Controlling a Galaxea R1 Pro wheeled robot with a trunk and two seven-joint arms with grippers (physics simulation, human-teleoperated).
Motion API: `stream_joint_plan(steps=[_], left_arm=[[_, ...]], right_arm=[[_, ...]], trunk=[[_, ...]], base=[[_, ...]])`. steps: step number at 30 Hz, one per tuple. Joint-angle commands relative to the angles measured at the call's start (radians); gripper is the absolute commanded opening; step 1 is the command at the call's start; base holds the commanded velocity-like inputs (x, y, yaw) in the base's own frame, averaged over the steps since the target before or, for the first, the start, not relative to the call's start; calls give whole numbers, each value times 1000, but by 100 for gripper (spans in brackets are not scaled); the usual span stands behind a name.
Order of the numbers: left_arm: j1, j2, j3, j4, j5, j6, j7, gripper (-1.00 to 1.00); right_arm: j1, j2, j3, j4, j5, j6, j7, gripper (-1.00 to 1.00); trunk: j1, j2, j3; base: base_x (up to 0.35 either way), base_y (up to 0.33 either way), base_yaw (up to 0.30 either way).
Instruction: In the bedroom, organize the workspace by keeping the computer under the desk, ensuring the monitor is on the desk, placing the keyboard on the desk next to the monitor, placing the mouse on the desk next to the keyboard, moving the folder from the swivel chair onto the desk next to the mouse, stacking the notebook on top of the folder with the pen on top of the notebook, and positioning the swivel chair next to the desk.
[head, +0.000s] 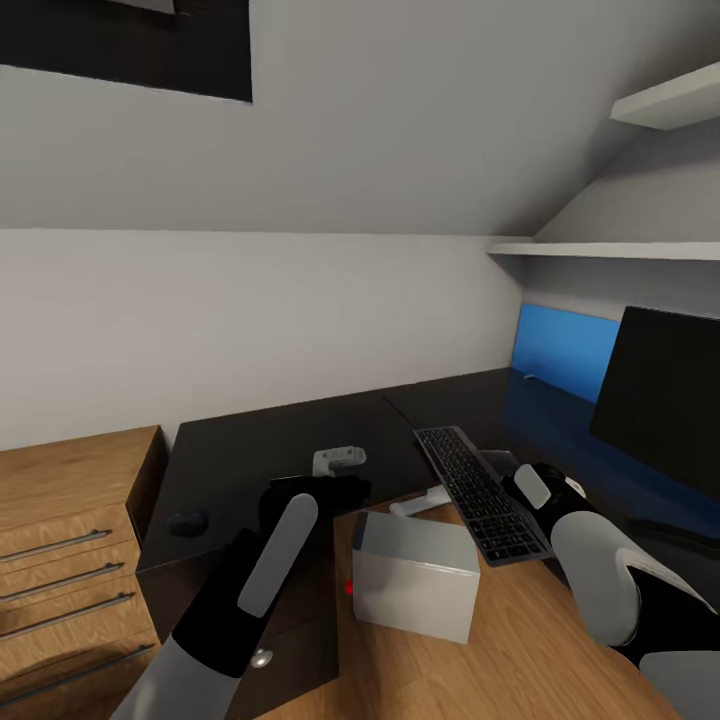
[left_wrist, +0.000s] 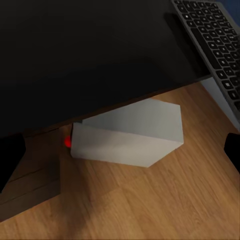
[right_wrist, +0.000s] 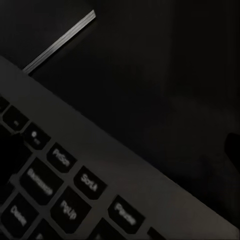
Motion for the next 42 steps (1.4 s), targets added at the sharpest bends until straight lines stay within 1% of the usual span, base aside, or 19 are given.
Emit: stream_joint_plan(steps=[1,7,11,19,22,23,25,34,36,42], left_arm=[[-1,0,0,1,10,1,10,100],[-1,0,-2,13,8,0,11,100],[0,0,-11,14,7,0,11,100],[-1,0,-16,14,4,0,11,100],[-1,0,-16,14,4,0,11,100],[-1,0,-16,14,4,0,11,100],[-1,0,-16,14,3,0,11,100],[-1,0,-17,14,4,0,11,100],[-1,0,-16,14,4,0,11,100],[-1,0,-16,14,2,0,12,100]], right_arm=[[0,0,2,-2,-9,4,-5,100],[0,1,2,-2,-8,2,-3,100],[0,1,2,-3,-8,2,-2,100],[1,4,3,-3,-6,-3,-2,100],[1,12,3,-3,4,-21,-2,100],[5,18,2,-3,24,-40,-4,100],[7,19,2,-3,33,-46,-5,100],[9,28,3,-6,43,-53,-7,100],[9,35,4,-13,45,-47,-8,100],[9,35,4,-15,45,-46,-8,100]], trunk=[[-4,7,2],[-27,49,21],[-42,77,33],[-73,133,58],[-85,154,68],[-88,161,71],[-96,175,77],[-131,238,105],[-138,252,112],[-161,294,131]], base=[[0,0,0],[0,0,0],[0,0,0],[0,0,0],[0,0,0],[0,0,0],[0,0,0],[0,0,0],[0,0,0],[0,0,0]])
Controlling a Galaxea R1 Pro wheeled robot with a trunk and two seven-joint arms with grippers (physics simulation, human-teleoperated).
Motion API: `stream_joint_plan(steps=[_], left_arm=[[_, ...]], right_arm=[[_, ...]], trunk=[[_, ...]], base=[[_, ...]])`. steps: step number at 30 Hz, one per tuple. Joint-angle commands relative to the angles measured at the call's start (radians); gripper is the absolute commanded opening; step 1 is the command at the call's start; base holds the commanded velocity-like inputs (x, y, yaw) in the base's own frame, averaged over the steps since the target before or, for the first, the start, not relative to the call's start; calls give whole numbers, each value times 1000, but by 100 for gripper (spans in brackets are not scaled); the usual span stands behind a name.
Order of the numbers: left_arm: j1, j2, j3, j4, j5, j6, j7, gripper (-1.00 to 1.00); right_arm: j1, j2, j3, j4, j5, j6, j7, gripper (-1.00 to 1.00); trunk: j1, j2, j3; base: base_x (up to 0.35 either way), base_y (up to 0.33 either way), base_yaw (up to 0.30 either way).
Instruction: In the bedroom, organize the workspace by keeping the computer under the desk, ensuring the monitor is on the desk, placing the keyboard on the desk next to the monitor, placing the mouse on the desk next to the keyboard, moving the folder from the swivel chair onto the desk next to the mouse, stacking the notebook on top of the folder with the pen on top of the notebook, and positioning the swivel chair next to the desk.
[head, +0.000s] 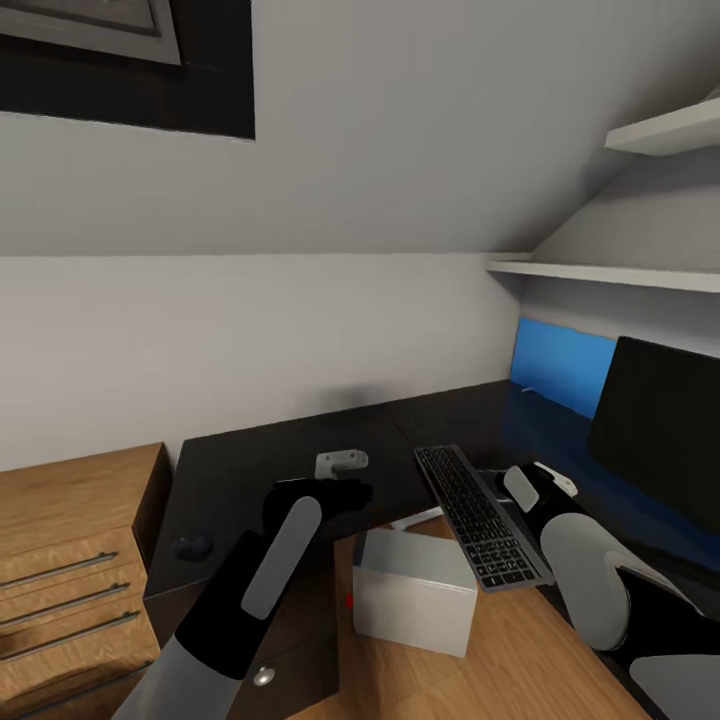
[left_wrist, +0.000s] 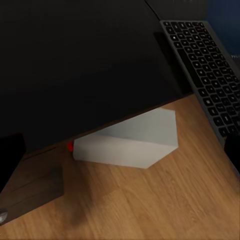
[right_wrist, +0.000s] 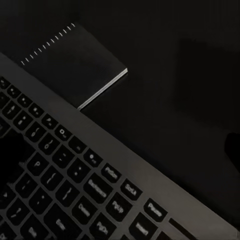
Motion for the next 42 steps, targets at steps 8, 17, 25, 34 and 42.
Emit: stream_joint_plan(steps=[8,17,25,34,42], left_arm=[[-1,0,-1,0,10,1,11,100],[-1,0,-1,0,10,1,11,100],[-1,0,-1,-1,8,1,11,100],[-1,0,-1,-1,8,1,11,100],[-1,0,-1,-1,7,1,11,100]], right_arm=[[0,0,2,-2,-9,4,-5,100],[0,-1,2,-4,-8,6,-5,100],[0,0,2,-21,-8,10,-5,100],[4,18,2,-77,-6,76,-7,100],[9,29,2,-107,-6,97,-8,100]], trunk=[[-31,56,24],[-65,119,52],[-96,175,77],[-130,238,105],[-161,294,130]], base=[[0,0,0],[0,0,0],[0,0,0],[0,0,0],[0,0,0]])
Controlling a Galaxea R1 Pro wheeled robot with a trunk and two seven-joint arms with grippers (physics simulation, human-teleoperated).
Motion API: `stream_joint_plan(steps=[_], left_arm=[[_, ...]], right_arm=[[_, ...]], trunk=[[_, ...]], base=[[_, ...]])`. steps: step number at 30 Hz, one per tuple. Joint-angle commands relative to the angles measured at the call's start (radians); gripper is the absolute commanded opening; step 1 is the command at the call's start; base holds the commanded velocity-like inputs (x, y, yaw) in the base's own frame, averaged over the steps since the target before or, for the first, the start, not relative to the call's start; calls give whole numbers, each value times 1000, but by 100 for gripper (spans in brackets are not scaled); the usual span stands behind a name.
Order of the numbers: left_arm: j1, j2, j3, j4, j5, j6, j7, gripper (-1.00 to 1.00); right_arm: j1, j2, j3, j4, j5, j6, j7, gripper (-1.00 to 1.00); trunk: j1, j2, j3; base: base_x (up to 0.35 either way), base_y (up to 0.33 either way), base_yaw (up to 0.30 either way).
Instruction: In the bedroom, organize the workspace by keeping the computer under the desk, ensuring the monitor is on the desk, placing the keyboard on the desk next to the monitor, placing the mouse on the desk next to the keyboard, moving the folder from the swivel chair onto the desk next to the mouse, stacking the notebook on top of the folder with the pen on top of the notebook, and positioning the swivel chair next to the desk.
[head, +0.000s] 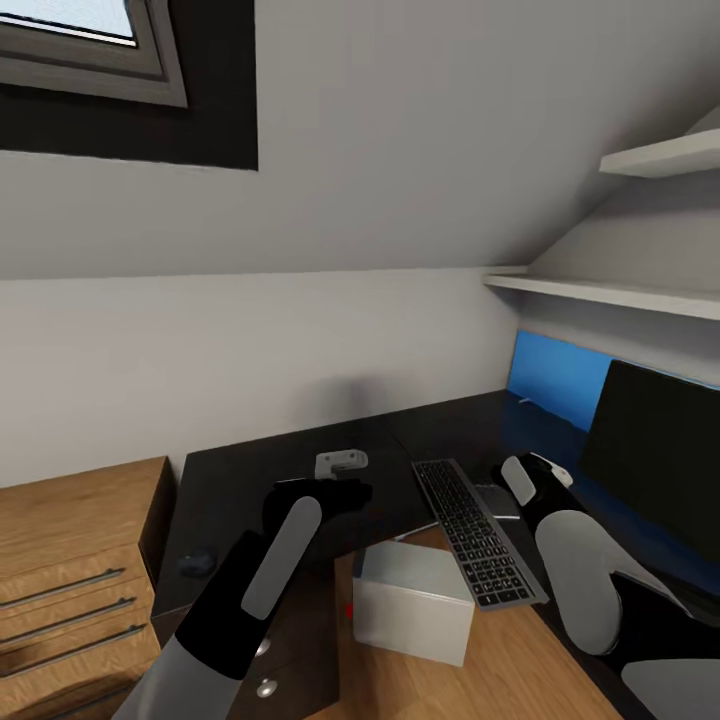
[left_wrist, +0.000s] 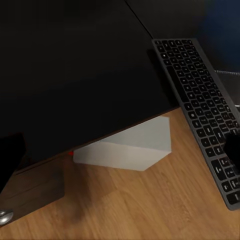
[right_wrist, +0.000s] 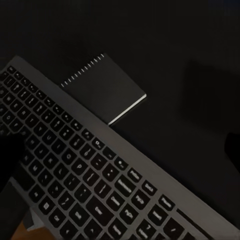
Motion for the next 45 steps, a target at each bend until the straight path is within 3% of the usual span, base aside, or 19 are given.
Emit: stream_joint_plan(steps=[1,9,14,16,17,20,22,27,42,45], left_arm=[[-1,0,-1,-1,10,1,10,100],[-2,0,-1,-1,8,1,10,100],[-2,0,-1,-1,8,1,10,100],[-2,0,-1,-1,8,1,10,100],[-2,0,-1,-1,8,1,10,100],[-2,0,-1,-1,8,1,10,100],[-2,0,-1,-1,8,1,10,100],[-1,0,-1,-1,10,1,10,100],[-1,0,-1,-1,13,1,10,100],[-1,0,-1,0,14,1,10,100]], right_arm=[[0,1,1,-4,-9,3,-5,100],[31,23,1,-84,3,35,-6,100],[116,58,1,-258,7,83,-6,100],[175,79,1,-372,8,116,-6,100],[232,100,4,-479,8,150,-6,100],[285,118,20,-590,8,193,-6,100],[331,129,55,-694,6,255,-6,100],[364,136,72,-767,3,299,-6,100],[371,140,74,-779,1,304,-5,100],[372,140,74,-779,1,303,-5,100]], trunk=[[-4,6,2],[-35,62,27],[-54,97,43],[-61,111,49],[-65,118,52],[-77,139,61],[-84,153,68],[-104,188,83],[-161,293,130],[-161,293,130]], base=[[0,0,0],[0,0,0],[0,0,0],[0,0,0],[0,0,0],[0,0,0],[0,0,0],[0,0,0],[0,0,0],[0,0,67]])
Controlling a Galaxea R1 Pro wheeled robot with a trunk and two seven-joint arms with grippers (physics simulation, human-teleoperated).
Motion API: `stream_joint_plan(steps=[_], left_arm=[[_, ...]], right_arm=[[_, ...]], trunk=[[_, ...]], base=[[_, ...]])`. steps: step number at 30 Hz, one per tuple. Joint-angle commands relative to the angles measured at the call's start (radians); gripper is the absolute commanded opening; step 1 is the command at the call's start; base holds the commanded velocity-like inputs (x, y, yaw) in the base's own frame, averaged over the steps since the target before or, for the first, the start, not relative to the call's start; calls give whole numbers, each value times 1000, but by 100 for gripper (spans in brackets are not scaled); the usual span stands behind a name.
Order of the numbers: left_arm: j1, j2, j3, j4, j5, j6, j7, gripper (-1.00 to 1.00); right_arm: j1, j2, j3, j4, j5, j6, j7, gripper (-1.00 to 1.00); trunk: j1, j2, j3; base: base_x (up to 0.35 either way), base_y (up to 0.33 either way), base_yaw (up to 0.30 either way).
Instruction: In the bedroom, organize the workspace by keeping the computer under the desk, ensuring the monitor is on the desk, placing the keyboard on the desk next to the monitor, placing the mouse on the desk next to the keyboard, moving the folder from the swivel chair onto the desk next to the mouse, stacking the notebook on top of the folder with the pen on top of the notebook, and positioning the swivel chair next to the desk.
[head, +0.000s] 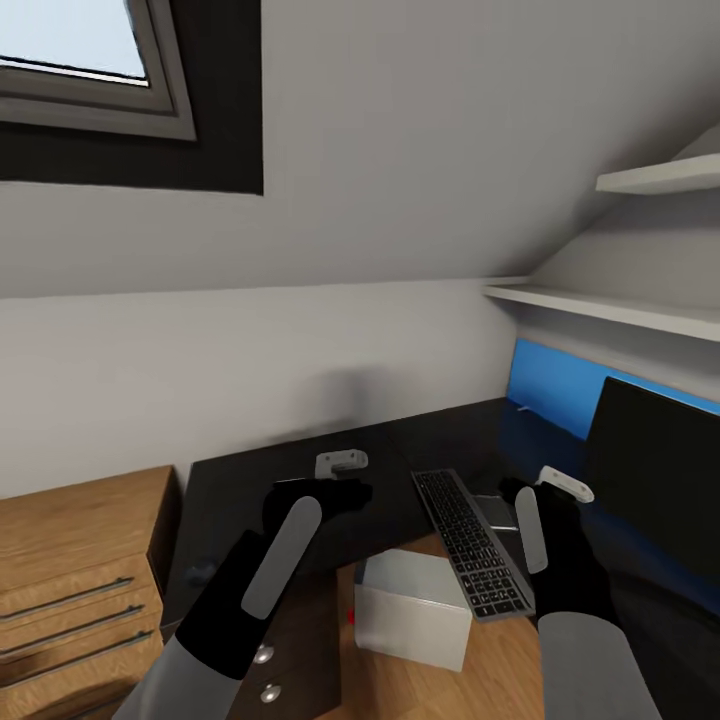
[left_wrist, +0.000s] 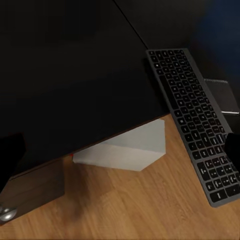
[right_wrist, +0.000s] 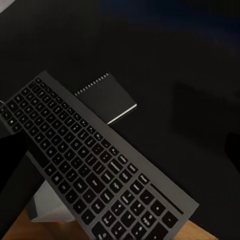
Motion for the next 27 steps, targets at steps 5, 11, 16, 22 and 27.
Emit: stream_joint_plan(steps=[5,11,16,22,27], left_arm=[[-1,0,-1,14,10,2,10,100],[-2,0,-21,38,10,1,10,100],[-2,0,-24,50,10,-2,10,100],[0,0,-24,98,7,-76,32,100],[46,0,-25,114,9,-228,155,100]], right_arm=[[0,1,-1,-1,-11,1,-8,100],[0,1,-1,-1,-12,2,-7,100],[5,1,21,0,-12,3,-6,100],[11,1,32,-1,-12,3,-6,100],[13,1,37,-1,-12,4,-6,100]], trunk=[[0,-1,-2],[0,-1,-2],[0,-1,-2],[0,-1,-2],[0,-1,-2]], base=[[-1,-6,252],[-106,-181,262],[-164,-286,224],[-141,-280,217],[-39,-118,216]])
